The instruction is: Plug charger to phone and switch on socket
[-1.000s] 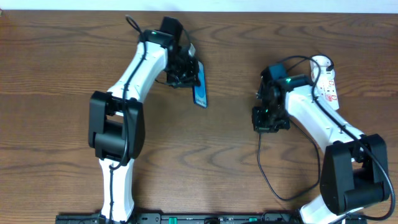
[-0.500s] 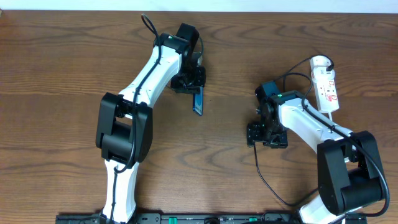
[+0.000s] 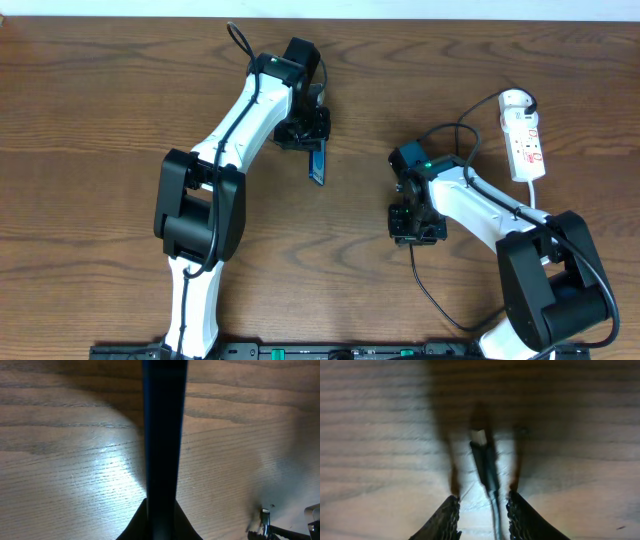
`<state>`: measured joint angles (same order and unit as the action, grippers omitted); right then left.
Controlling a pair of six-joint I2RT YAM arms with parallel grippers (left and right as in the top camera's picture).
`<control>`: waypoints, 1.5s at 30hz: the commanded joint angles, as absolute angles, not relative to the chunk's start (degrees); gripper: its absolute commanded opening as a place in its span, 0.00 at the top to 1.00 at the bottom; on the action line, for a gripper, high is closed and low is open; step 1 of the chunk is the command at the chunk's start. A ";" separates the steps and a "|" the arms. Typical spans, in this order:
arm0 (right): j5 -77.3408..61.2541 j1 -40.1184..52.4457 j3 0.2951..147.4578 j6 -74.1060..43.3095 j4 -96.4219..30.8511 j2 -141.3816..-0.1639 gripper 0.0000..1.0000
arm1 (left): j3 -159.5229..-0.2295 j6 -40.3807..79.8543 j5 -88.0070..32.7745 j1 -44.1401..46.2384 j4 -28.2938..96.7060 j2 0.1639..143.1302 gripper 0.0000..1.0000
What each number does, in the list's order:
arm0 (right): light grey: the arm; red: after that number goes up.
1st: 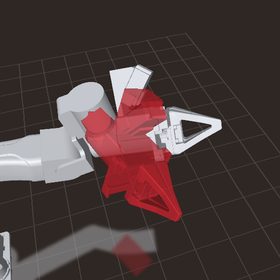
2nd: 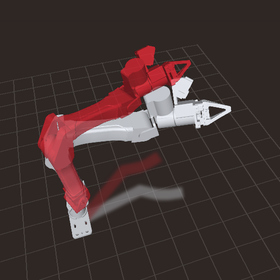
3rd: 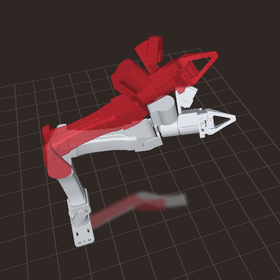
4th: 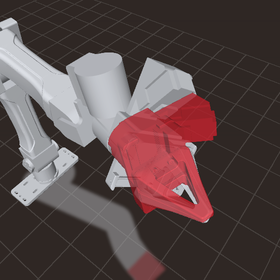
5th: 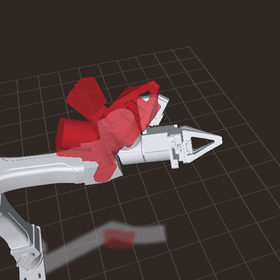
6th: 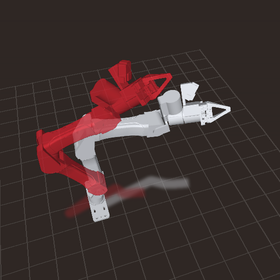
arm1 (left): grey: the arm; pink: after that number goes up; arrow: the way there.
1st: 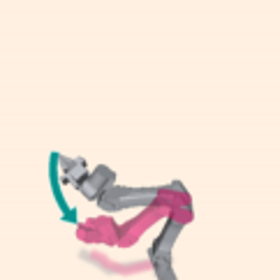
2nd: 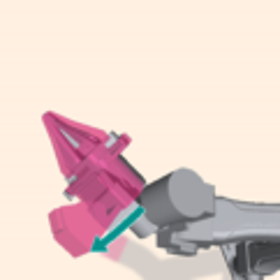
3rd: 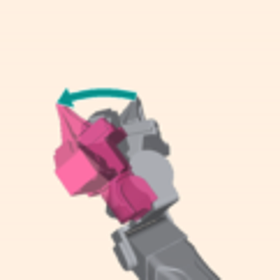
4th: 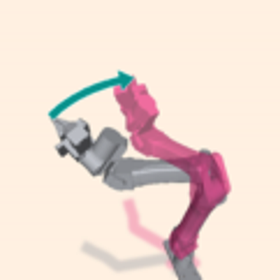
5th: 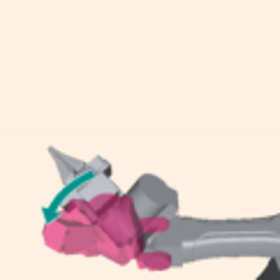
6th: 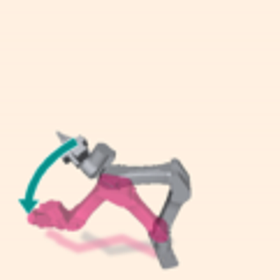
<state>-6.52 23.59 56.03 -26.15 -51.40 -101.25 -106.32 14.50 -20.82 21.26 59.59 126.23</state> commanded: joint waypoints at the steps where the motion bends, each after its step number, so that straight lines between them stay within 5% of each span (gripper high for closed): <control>1: -4.43 23.27 54.78 -27.81 -50.96 -101.43 0.71 | -107.04 13.34 -20.69 21.19 59.77 125.38 0.93; 24: -7.22 20.12 54.04 -23.53 -48.18 -101.43 0.98 | -107.04 13.34 -20.69 21.19 59.72 125.38 0.93; 30: -7.77 20.05 54.50 -24.12 -48.18 -101.36 0.99 | -107.04 12.97 -21.71 21.19 59.53 125.38 0.93; 36: -19.62 19.59 55.09 -16.10 -47.44 -99.33 0.99 | -107.66 -0.67 -50.61 20.12 57.32 125.36 0.93; 45: -50.87 11.35 55.07 9.89 -53.47 -89.62 0.99 | -108.79 7.40 -86.43 13.74 42.35 125.34 0.93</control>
